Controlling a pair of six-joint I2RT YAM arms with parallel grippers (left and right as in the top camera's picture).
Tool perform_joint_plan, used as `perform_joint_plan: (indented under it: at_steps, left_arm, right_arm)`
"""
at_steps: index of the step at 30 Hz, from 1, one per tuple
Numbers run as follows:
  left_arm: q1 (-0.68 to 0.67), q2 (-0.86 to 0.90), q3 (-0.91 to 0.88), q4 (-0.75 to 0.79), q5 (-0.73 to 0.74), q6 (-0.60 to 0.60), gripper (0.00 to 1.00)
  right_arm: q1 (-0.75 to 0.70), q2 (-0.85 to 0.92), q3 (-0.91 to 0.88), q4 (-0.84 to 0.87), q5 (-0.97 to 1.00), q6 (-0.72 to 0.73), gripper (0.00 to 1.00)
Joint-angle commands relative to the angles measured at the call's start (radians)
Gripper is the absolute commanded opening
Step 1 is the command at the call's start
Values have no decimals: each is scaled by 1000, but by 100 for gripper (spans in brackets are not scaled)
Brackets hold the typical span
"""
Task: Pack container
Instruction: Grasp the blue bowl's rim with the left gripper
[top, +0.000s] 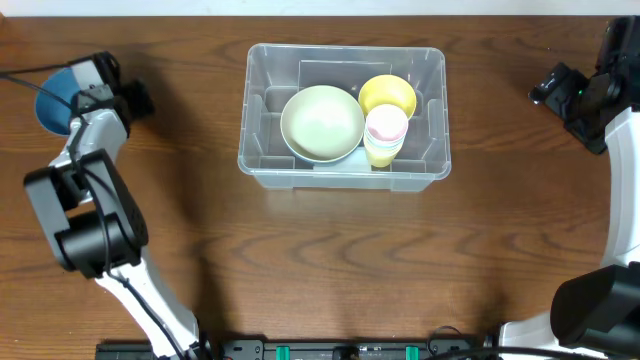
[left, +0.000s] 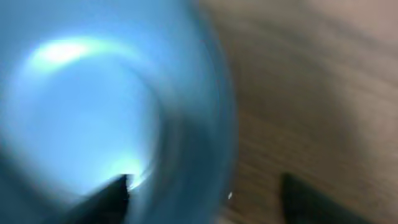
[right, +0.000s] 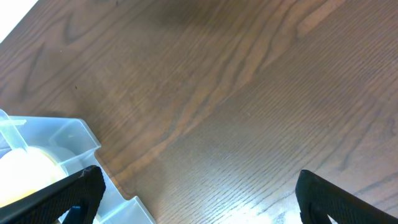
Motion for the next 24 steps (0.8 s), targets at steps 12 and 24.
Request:
perform_joint_plan:
  at_steps: [12,24]
  left_arm:
    - [-22,-103,6,-29,8,-8,6]
    - [-169,-535,6,-221,8,-76,6]
  right_arm:
    - [2,3,10,-2,3,8,99]
    - [2,3,10,-2,3,8,99]
